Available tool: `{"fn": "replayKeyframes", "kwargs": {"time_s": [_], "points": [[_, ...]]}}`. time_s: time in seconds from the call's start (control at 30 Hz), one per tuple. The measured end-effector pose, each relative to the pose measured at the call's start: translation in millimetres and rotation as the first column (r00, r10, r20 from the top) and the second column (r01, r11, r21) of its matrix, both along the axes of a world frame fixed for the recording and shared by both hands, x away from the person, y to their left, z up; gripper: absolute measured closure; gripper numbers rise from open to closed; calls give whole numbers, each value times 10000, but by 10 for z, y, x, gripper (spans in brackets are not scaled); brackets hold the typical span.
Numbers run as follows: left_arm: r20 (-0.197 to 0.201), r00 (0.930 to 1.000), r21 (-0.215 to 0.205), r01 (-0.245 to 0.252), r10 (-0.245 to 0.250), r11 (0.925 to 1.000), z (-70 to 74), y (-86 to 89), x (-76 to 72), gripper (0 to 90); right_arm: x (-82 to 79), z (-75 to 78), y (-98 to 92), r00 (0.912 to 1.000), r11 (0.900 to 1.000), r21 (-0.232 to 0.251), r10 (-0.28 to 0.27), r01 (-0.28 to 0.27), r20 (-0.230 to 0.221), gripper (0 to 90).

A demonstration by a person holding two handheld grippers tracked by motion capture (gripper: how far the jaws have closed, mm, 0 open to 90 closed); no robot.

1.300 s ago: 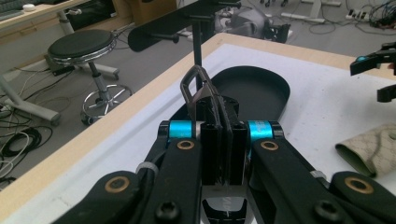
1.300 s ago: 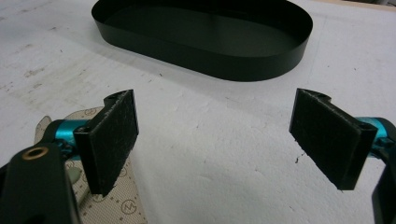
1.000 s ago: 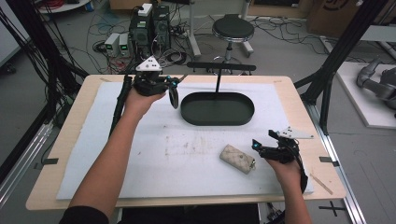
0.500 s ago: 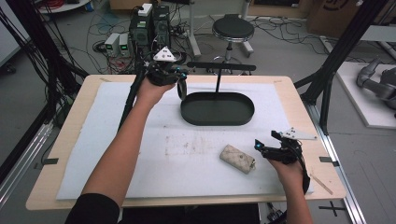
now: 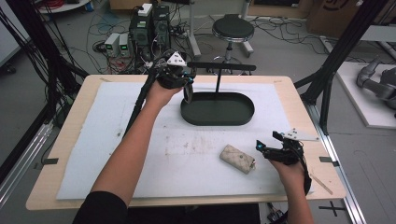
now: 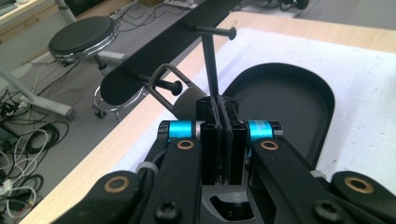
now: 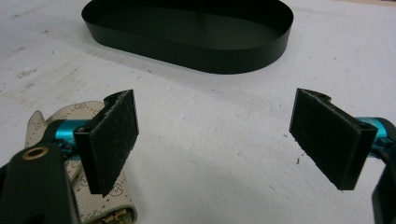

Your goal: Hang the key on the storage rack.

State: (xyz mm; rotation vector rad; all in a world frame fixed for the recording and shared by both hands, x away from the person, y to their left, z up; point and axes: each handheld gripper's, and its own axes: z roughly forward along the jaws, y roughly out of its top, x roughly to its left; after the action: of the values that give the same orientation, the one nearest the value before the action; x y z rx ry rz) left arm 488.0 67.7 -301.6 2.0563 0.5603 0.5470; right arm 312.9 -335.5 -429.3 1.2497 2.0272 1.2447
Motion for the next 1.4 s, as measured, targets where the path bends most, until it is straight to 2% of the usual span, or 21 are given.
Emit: {"fn": "replayKeyframes", "kwargs": {"time_s": [0.3,0.67,0.8,0.9,1.17,1.4], "points": [[-180,9998,181,-6,10,9998,-79,-93,73,874,8,-15,-3,10000,10000,36,9,-8,-78,160],[-372,9993,199,-78,86,9998,-158,-92,181,862,8,-24,-22,10000,10000,10,-46,46,-78,160],[-597,9982,114,-69,75,9999,-175,-88,176,757,7,-23,-20,10000,10000,17,-35,36,-70,160],[-648,9979,101,-60,67,9999,-187,-64,139,733,5,-22,-20,10000,10000,41,-48,49,-86,160],[-1114,9938,-97,-16,5,10000,-271,158,2,641,3,-24,-21,9999,10000,24,-27,27,-98,160],[-1562,9875,-552,128,-213,9984,-342,391,-132,525,-1,-22,11,9999,10000,-44,46,-47,-135,160]]}}
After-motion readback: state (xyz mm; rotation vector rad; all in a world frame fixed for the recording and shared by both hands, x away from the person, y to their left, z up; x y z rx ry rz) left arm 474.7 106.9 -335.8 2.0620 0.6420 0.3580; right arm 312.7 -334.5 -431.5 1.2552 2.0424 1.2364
